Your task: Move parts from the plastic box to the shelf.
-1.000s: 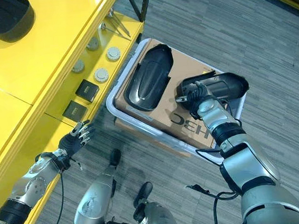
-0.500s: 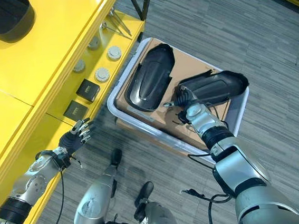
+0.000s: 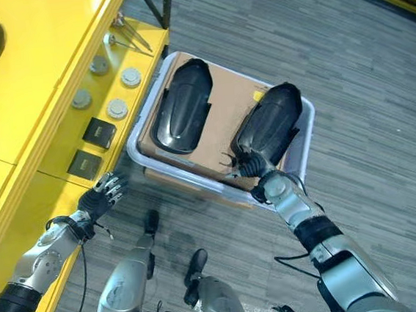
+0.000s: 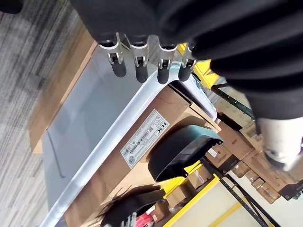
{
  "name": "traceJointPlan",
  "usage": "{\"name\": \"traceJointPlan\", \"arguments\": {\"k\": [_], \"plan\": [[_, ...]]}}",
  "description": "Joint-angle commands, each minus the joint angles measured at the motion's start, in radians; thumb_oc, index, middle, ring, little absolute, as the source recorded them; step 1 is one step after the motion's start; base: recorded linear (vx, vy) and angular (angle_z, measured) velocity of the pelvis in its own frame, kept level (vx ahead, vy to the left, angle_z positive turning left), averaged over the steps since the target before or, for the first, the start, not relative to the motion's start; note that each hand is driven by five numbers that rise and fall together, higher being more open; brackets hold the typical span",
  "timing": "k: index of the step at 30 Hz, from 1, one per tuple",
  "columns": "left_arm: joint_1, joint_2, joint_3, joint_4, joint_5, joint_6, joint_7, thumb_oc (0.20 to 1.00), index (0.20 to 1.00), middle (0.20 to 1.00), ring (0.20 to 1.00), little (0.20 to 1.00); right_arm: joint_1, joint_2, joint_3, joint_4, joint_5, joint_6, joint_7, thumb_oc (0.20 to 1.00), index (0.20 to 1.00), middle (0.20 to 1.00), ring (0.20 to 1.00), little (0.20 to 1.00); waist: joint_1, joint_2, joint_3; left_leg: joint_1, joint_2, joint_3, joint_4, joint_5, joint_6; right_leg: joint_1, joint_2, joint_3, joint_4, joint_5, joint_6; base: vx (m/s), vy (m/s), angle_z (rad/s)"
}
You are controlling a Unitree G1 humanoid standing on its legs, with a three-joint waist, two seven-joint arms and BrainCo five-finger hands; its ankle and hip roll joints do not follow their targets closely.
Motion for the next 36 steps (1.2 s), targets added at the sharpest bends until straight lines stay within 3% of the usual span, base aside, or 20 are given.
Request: {"name": "traceJointPlan", "arguments": {"k": [1, 5, 9, 15, 21, 28, 34, 36], "plan": [[0.041, -0.023, 0.028, -0.081, 0.013, -0.025, -0.013, 1.0, 1.0, 1.0, 1.0, 1.0, 0.018, -0.057, 0.029, 0.0, -0.032, -0.023, 0.0, 1.0, 1.0, 1.0, 1.0, 1.0, 0.005, -0.013, -0.054, 0.039, 0.033, 0.045, 0.077, -0.128, -0.006, -0.096, -0.042, 0.031, -0.029, 0.167, 0.051, 0.02, -0.012, -0.21], [0.048, -0.027, 0.037, -0.075, 0.011, -0.018, -0.018, 1.0, 1.0, 1.0, 1.0, 1.0, 0.048, -0.065, -0.011, -0.006, -0.024, -0.043, -0.018, 1.0, 1.0, 1.0, 1.0, 1.0, -0.007, -0.009, -0.065, 0.05, 0.037, 0.056, 0.074, -0.129, -0.006, -0.092, -0.041, 0.04, -0.032, 0.168, 0.051, 0.01, 0.0, -0.11], [0.044, -0.036, 0.035, -0.08, 0.005, -0.003, -0.001, 1.0, 1.0, 1.0, 1.0, 1.0, 0.03, -0.07, -0.061, -0.027, 0.054, -0.094, -0.11, 1.0, 1.0, 1.0, 1.0, 1.0, -0.016, 0.003, -0.075, 0.06, 0.036, 0.063, 0.079, -0.134, -0.006, -0.084, -0.041, 0.049, -0.037, 0.17, 0.05, 0.03, 0.018, -0.11], [0.043, -0.048, 0.042, -0.086, -0.009, 0.017, 0.007, 1.0, 1.0, 1.0, 1.0, 1.0, -0.041, -0.072, -0.103, -0.07, 0.113, -0.077, -0.174, 1.0, 1.0, 1.0, 1.0, 1.0, -0.013, 0.022, -0.082, 0.066, 0.031, 0.06, 0.083, -0.137, -0.004, -0.077, -0.047, 0.049, -0.034, 0.166, 0.049, 0.04, 0.043, -0.01], [0.062, -0.06, 0.038, -0.093, -0.008, 0.011, 0.01, 1.0, 1.0, 1.0, 1.0, 1.0, -0.114, -0.08, -0.175, -0.153, 0.211, -0.187, -0.424, 1.0, 1.0, 1.0, 1.0, 1.0, -0.004, 0.041, -0.087, 0.073, 0.028, 0.051, 0.082, -0.141, 0.0, -0.07, -0.054, 0.045, -0.031, 0.161, 0.047, 0.03, 0.04, 0.02], [0.09, -0.071, 0.067, -0.098, -0.022, 0.034, -0.002, 1.0, 1.0, 1.0, 1.0, 1.0, -0.112, -0.118, -0.275, -0.222, 0.209, -0.129, -0.526, 1.0, 1.0, 1.0, 1.0, 1.0, -0.009, 0.057, -0.113, 0.088, 0.024, 0.062, 0.081, -0.15, 0.003, -0.063, -0.058, 0.048, -0.025, 0.151, 0.049, 0.05, 0.048, -0.01], [0.117, -0.064, 0.065, -0.116, -0.038, 0.052, -0.01, 1.0, 1.0, 1.0, 1.0, 1.0, -0.045, -0.128, -0.316, -0.111, 0.247, -0.077, -0.499, 1.0, 1.0, 1.0, 1.0, 1.0, -0.011, 0.063, -0.12, 0.099, 0.027, 0.065, 0.086, -0.153, 0.004, -0.054, -0.063, 0.046, -0.023, 0.152, 0.049, 0.05, -0.002, -0.02], [0.116, -0.064, 0.059, -0.112, -0.037, 0.042, -0.009, 1.0, 1.0, 1.0, 1.0, 1.0, -0.032, -0.115, -0.309, -0.037, 0.269, -0.087, -0.484, 1.0, 1.0, 1.0, 1.0, 1.0, -0.008, 0.066, -0.117, 0.099, 0.026, 0.064, 0.089, -0.153, 0.004, -0.051, -0.065, 0.046, -0.024, 0.154, 0.049, 0.04, -0.016, -0.02]]}}
